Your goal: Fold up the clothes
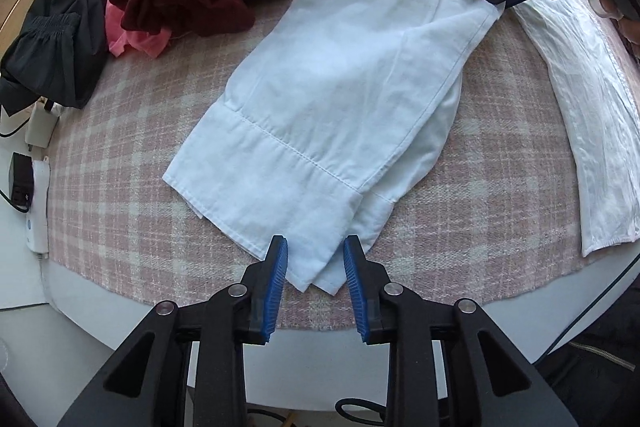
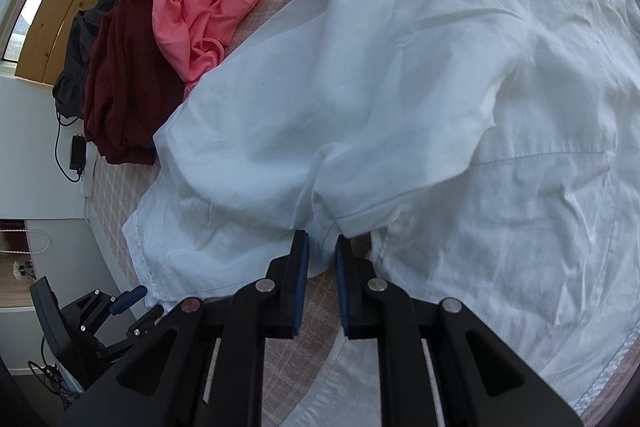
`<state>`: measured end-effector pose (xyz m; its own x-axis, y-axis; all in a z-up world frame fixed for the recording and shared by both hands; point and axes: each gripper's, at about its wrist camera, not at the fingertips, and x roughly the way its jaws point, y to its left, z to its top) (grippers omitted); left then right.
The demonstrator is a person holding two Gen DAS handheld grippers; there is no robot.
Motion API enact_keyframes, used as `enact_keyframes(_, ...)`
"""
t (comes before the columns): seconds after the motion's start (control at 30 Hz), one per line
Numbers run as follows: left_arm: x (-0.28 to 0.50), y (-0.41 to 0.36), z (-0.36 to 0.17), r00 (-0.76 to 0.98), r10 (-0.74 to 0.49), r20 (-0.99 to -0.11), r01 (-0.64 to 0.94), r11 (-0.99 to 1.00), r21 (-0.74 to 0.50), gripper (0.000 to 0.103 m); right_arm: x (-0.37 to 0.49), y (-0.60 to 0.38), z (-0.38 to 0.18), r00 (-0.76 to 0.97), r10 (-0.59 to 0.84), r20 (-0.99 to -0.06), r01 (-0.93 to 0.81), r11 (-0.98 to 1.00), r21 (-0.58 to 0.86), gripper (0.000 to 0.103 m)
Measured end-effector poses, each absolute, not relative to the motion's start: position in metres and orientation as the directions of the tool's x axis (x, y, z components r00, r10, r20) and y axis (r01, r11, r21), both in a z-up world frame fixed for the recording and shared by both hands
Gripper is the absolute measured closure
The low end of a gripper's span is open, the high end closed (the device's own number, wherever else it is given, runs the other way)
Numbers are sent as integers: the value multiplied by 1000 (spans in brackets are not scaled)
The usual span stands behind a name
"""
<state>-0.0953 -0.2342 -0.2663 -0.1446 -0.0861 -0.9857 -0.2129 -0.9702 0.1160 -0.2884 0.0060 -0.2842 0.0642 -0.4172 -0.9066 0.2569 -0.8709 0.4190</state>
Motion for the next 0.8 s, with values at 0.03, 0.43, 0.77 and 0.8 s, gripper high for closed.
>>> enact_keyframes(0.03, -102, -221, -268, -144, -89, -986, -219, -968, 120, 77, -287, 5, -285, 69, -419, -906, 261, -868, 421, 90)
enact_keyframes(0.43, -144, -245, -252, -153, -35, -988, -136, -989, 56, 102, -267, 19, -279, 81, -428, -900, 279, -857, 433, 88)
enact_keyframes(0.77, -106, -242, -253, -134, -67, -989, -211, -973, 95, 91, -278, 21, -283, 74, -424, -902, 269, -863, 428, 88)
enact_keyframes(0.8, -108, -246, -253, -143, -83, -986, -219, -969, 113, 79, -277, 20, -284, 77, -423, -903, 270, -863, 427, 88)
